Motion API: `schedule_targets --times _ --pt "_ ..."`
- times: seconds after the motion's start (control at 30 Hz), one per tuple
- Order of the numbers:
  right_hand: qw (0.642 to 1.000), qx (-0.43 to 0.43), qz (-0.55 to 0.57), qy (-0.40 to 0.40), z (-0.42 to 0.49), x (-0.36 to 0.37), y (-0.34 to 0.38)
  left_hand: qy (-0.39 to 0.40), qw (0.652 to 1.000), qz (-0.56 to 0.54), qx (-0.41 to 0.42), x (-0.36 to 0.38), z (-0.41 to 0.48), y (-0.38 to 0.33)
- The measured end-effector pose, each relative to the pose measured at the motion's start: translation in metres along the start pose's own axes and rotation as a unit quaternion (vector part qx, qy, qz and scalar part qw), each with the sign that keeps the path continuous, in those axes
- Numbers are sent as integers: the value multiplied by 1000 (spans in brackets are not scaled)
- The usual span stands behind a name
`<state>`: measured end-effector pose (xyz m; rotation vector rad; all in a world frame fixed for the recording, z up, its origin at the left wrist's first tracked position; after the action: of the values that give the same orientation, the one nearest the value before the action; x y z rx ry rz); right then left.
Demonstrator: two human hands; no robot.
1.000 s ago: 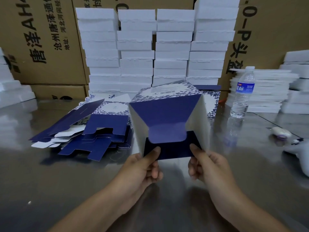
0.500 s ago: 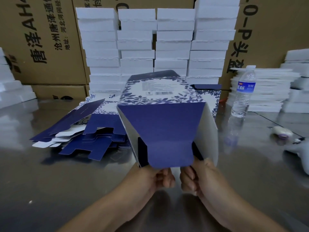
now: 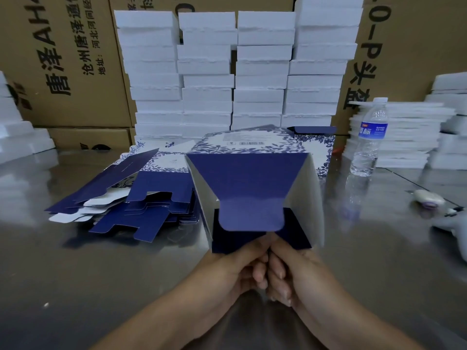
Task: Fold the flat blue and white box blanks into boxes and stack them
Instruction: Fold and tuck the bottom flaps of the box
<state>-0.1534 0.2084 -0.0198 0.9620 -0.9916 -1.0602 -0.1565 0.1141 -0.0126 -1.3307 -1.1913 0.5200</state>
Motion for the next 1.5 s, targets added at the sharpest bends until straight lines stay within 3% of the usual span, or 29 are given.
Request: schedule_targets --times 0.23,0.47,0.87,0.93,1.0,1.07,1.17,1.23,1.43,1.5 --pt "999 11 -27 -36 4 -8 1 -25 994 -81 -69 -9 6 6" --pt "996 -4 -9 -85 9 -18 -1 -54 982 -91 -157 -20 5 5" --pt "987 -8 -69 -145 9 -37 3 -136 979 -29 -148 -39 8 -1" --pt "979 -22 -143 -145 10 -41 3 -185 974 23 -131 -44 8 -4" --pt "948 -76 -283 -127 10 -44 8 -254 953 129 -99 -53 7 -12" --pt "895 -139 -404 -126 8 -48 14 -324 904 277 -33 -63 5 -22" --pt "834 -185 -499 -147 6 -57 19 -387 795 462 65 -69 -2 -30" --pt "821 -225 -505 -140 7 -57 22 -396 770 489 101 -68 -3 -30" --pt "855 -323 -401 -66 9 -46 28 -275 859 369 224 -60 -2 -34" --pt "868 -326 -373 -29 9 -43 26 -240 857 358 282 -52 -6 -37"
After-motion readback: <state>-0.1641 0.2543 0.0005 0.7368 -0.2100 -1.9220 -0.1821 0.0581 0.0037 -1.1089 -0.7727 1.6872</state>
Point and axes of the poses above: each hand's wrist, its own z-axis towards the middle knuckle, its own x-axis out of the palm, y = z × x, the point moved 5 cm from there along z, towards the middle knuckle, and after that the axes turned 15 degrees about -x, right-handed, at the moved point
